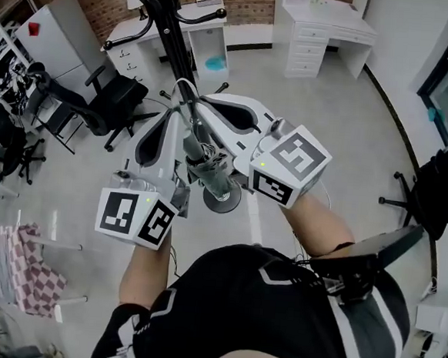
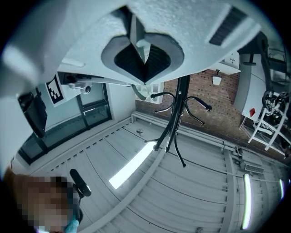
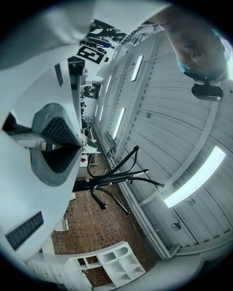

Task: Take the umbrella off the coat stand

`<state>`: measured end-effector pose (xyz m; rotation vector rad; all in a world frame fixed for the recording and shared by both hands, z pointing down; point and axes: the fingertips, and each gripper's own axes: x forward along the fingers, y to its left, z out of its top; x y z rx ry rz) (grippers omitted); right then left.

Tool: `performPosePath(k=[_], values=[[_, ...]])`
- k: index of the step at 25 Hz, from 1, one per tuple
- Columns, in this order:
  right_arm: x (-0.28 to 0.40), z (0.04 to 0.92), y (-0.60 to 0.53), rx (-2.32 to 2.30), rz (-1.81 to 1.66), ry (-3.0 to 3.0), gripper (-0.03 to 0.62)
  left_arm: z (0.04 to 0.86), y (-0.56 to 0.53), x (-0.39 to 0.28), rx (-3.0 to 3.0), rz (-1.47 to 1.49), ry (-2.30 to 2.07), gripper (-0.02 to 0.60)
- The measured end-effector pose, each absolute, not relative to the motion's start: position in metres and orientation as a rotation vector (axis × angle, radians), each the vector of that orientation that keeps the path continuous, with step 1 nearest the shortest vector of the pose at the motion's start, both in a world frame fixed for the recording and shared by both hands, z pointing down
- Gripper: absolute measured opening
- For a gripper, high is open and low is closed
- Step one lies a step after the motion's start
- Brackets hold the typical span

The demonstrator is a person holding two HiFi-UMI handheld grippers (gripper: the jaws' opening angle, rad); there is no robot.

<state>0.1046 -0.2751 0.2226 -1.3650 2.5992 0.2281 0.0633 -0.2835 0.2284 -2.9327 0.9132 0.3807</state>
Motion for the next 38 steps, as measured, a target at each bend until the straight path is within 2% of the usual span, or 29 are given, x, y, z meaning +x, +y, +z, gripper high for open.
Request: performPosePath(k=[38], values=[[0.101,0.259,-0.291,-1.390,0.153,2.639,0.011,0.263,-0.291,0.061,-2.982,0.336,0.940,0.011]])
